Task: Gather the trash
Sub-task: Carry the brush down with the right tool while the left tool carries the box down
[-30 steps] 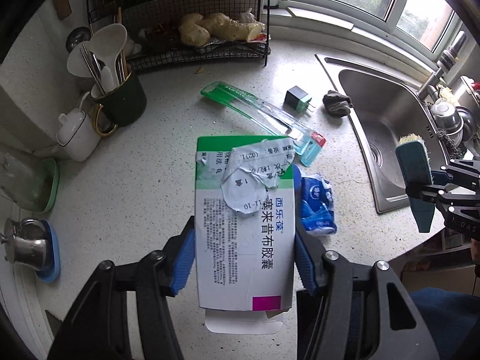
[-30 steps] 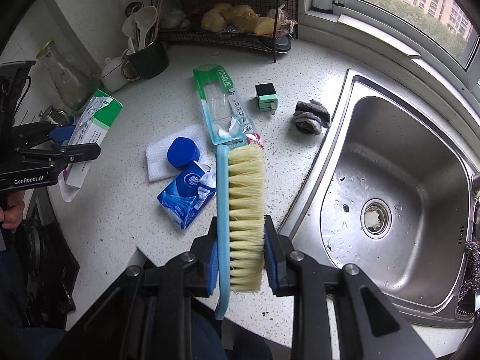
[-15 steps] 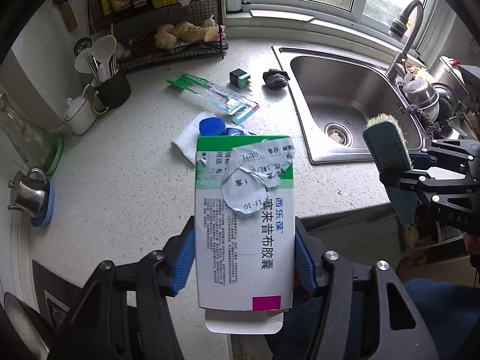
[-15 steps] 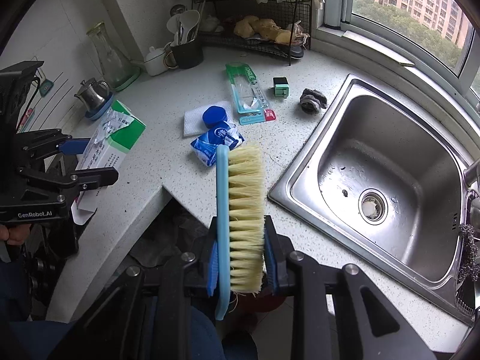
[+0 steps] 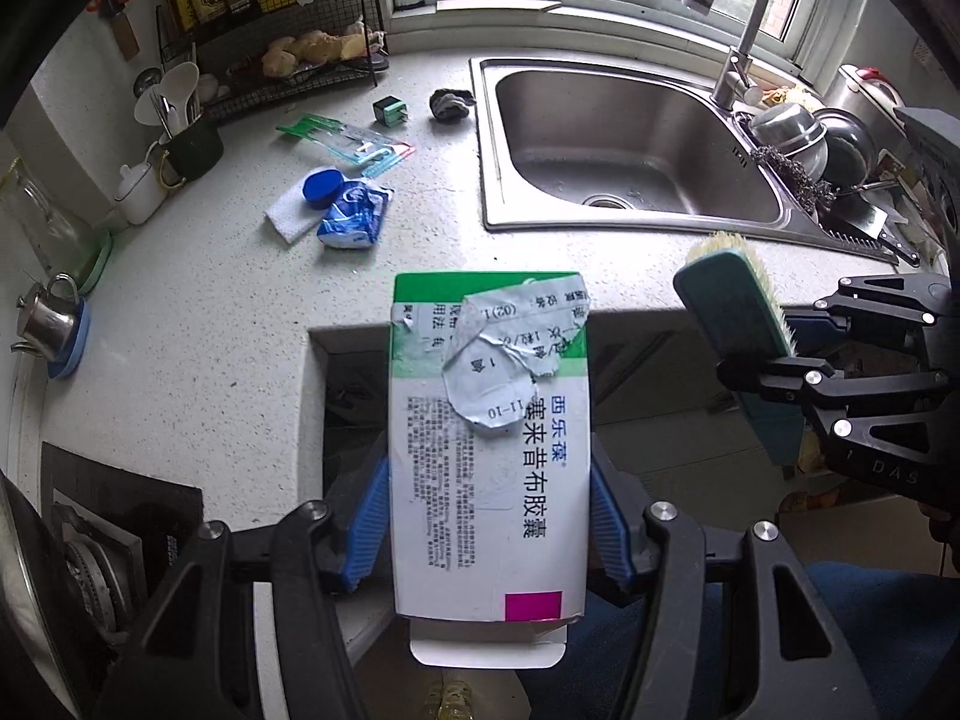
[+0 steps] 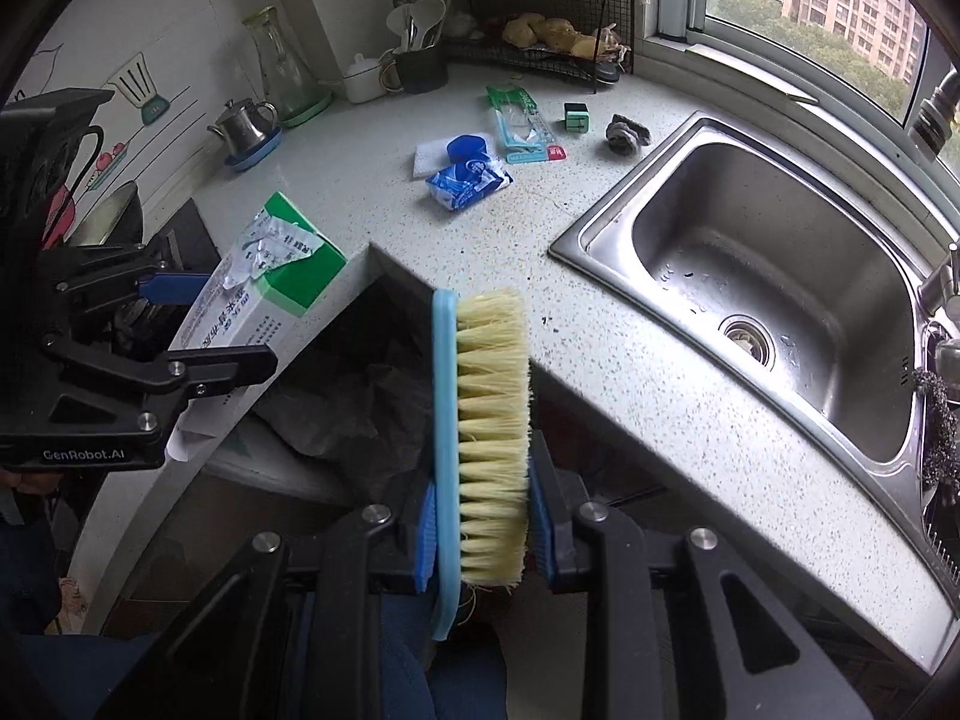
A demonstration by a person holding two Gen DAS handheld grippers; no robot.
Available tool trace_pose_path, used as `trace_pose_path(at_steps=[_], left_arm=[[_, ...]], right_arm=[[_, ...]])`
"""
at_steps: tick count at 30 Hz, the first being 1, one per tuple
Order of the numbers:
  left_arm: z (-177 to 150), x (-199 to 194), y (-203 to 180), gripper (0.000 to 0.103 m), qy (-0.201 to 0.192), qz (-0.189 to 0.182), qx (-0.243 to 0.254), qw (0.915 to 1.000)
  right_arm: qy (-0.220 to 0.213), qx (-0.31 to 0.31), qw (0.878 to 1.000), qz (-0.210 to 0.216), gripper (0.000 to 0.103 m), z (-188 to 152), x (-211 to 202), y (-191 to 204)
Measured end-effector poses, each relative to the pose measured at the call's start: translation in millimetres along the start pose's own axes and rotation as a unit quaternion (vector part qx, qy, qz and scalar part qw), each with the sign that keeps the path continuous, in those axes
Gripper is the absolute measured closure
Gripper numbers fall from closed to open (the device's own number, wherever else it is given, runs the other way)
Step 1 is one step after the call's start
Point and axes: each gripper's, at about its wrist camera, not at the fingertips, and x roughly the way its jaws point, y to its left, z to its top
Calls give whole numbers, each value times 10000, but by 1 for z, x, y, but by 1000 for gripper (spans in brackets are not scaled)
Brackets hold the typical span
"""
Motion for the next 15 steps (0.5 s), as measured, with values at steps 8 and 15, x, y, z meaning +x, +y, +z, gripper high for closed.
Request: trace_pose_path(at_steps=[8, 15], left_arm=[[-20, 23, -31, 47, 363, -159, 306, 9987], [-35, 76, -36, 47, 633, -302, 437, 9966]], right_arm=[[177, 246, 9995, 88, 79, -29, 9, -3], [497, 504, 9975, 5, 79, -47, 56, -16]])
